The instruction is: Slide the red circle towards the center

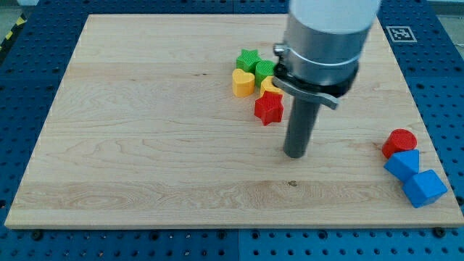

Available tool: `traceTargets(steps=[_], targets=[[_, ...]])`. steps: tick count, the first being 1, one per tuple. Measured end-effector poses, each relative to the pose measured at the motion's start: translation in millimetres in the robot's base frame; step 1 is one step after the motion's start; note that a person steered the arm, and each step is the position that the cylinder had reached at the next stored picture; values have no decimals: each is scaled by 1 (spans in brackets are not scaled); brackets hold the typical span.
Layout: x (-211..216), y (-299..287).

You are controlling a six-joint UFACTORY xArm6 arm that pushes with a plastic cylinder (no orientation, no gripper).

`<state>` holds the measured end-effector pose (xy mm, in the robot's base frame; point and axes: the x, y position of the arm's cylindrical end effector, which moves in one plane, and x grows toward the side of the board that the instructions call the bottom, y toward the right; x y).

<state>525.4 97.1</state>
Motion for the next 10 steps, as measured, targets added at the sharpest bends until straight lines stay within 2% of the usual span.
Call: traceTargets(steps=[1,3,4,5,7,8,10], targets=[[15,32],[-75,139],[-89,187],[-51,207],[5,201],[0,146],[4,88]])
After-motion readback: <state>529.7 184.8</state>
